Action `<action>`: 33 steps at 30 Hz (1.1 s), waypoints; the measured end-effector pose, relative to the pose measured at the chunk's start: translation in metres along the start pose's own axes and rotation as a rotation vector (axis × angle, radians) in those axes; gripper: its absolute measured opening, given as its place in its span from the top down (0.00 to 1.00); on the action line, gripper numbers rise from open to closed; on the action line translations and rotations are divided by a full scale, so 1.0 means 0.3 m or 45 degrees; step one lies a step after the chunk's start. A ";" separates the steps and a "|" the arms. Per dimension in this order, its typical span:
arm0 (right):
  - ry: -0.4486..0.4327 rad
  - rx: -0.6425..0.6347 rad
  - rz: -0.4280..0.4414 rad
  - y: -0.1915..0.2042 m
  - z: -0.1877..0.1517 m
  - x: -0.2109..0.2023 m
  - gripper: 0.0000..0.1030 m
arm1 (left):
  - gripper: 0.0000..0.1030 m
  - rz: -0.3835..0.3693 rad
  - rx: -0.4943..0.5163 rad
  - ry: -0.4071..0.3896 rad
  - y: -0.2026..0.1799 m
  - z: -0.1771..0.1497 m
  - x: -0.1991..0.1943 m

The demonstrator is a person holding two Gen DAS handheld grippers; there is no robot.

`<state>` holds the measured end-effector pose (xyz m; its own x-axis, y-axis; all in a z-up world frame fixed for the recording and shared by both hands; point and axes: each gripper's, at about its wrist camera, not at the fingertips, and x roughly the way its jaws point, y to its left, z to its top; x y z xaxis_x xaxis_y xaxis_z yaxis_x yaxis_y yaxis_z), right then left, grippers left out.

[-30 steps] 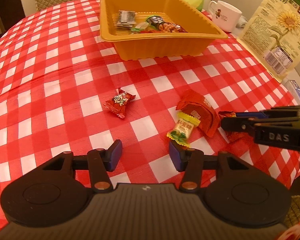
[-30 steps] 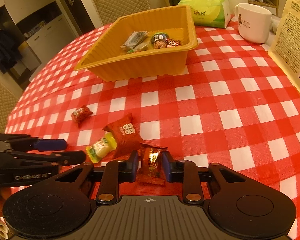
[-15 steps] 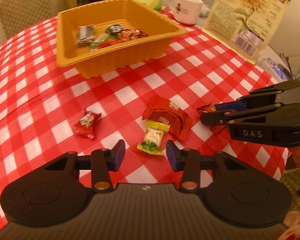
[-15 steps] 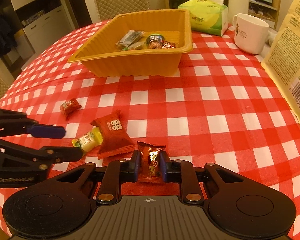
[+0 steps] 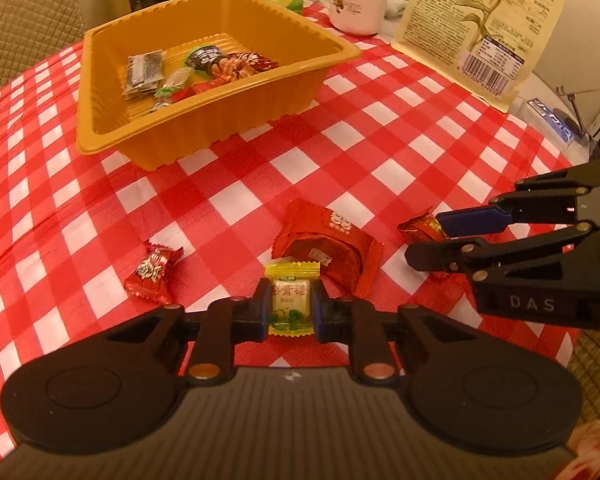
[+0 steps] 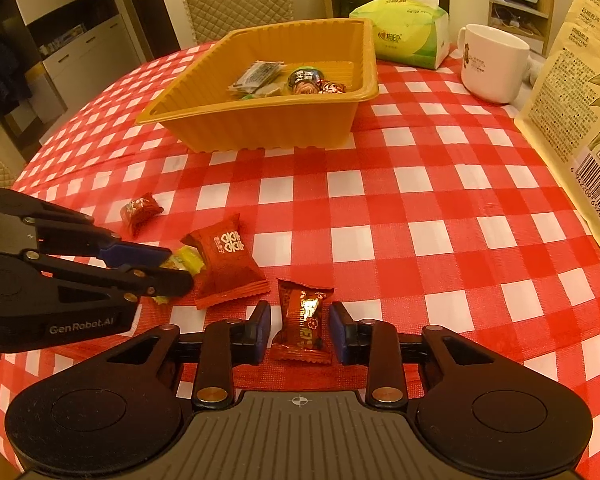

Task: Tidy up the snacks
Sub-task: 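Grasp a red-wrapped candy with the right gripper while the left grasps the yellow candy, then carry both candies with both grippers over the orange tray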

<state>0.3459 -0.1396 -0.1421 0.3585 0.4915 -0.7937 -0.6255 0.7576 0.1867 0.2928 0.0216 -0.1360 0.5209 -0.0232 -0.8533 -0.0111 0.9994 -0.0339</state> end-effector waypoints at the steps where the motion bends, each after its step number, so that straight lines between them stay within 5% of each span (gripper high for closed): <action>1: 0.000 -0.003 -0.003 0.000 0.000 0.001 0.68 | 0.83 0.004 -0.008 0.001 0.003 -0.003 -0.003; 19: -0.011 -0.053 0.040 0.015 0.021 -0.012 0.80 | 0.83 0.046 -0.159 -0.068 0.077 -0.042 -0.137; 33: -0.155 0.017 0.176 0.013 0.214 -0.087 0.80 | 0.83 0.054 -0.197 -0.251 0.143 0.142 -0.243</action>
<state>0.3785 -0.1220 -0.0834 0.3519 0.6390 -0.6840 -0.6657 0.6845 0.2970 0.2907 0.0674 -0.0532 0.6734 0.0400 -0.7382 -0.1593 0.9829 -0.0921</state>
